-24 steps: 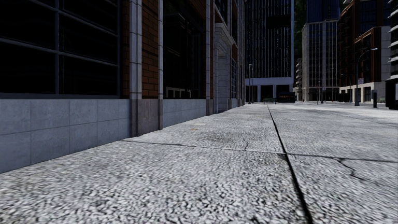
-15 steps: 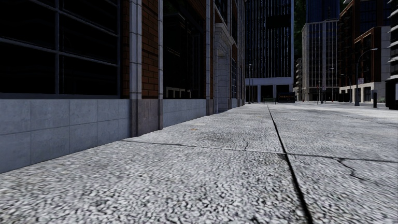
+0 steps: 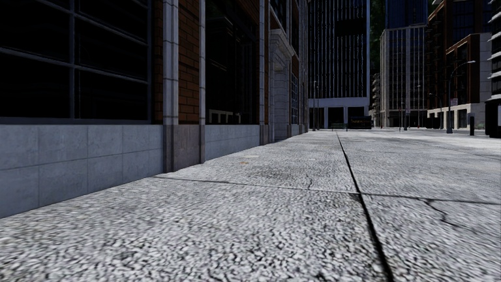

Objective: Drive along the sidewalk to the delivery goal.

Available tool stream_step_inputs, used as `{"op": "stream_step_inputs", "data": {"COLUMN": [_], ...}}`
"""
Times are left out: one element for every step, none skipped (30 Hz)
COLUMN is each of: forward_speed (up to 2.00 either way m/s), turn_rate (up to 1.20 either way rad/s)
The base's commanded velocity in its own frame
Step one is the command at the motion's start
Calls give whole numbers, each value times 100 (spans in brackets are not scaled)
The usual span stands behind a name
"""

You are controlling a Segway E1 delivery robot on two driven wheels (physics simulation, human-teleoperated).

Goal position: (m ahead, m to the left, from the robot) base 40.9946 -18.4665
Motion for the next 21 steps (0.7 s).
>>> {"op": "stream_step_inputs", "data": {"forward_speed": [0,0,0,0,0,0,200,200,200,200,200,200,200,200,200,200,200,200,200,200,200], "turn_rate": [0,0,0,0,0,0,0,0,0,0,0,0,0,0,0,0,0,0,0,0,0]}}
